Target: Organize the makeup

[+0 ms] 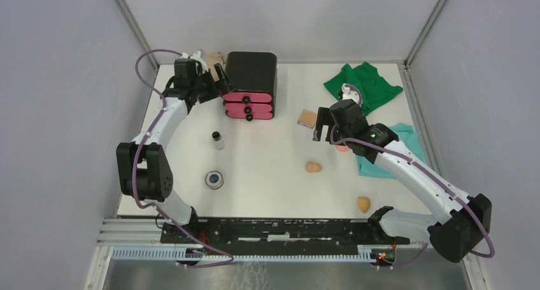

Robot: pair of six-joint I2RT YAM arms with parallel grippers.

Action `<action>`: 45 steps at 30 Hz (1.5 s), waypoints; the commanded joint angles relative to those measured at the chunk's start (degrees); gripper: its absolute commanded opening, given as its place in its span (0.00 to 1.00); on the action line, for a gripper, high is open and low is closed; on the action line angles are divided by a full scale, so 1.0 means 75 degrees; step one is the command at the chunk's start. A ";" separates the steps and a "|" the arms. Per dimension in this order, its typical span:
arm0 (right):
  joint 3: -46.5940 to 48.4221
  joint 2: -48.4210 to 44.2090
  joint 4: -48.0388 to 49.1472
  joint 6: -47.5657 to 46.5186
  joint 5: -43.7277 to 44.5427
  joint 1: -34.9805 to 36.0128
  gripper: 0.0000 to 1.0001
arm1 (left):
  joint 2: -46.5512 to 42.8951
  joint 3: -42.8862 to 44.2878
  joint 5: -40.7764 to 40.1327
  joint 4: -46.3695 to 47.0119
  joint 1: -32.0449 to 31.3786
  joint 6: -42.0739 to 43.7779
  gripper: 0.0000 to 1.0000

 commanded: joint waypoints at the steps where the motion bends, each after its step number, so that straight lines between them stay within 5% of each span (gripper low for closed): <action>1: -0.0078 -0.0118 0.0108 0.0157 0.0076 0.0005 0.99 | -0.0192 -0.0562 0.0863 0.0421 -0.0092 0.0228 0.98; 9: -0.0059 -0.0056 0.0178 0.0145 -0.0013 0.0007 0.99 | -0.1237 -0.1698 0.0900 0.1086 -0.0820 0.0138 0.97; 17: -0.0099 -0.0129 0.0172 0.0052 -0.0006 0.0008 0.99 | -0.1906 -0.1446 -0.1197 0.0597 -0.0737 0.0050 0.99; 23: -0.0063 -0.0300 -0.0090 0.0023 0.0080 0.0003 1.00 | -0.0361 -0.0042 0.0424 0.0291 0.0279 -0.0197 0.97; 28: -0.0273 -0.0711 -0.0244 -0.0007 0.0257 0.0009 1.00 | 0.0405 0.0442 0.0568 0.0421 0.0337 0.0183 1.00; 32: -0.0462 -0.1003 -0.0240 0.0006 0.0370 0.0004 1.00 | 0.0661 0.0388 0.1770 0.0764 0.0305 0.0189 0.99; 39: -0.0390 -0.0909 -0.0459 -0.0046 0.0420 0.0003 1.00 | 0.0166 -0.0240 0.2637 0.0963 -0.0122 0.0295 0.98; 45: -0.0332 -0.0792 -0.0393 -0.0093 0.0323 0.0008 1.00 | -0.0816 -0.0756 0.1919 0.0842 -0.0499 0.0103 0.98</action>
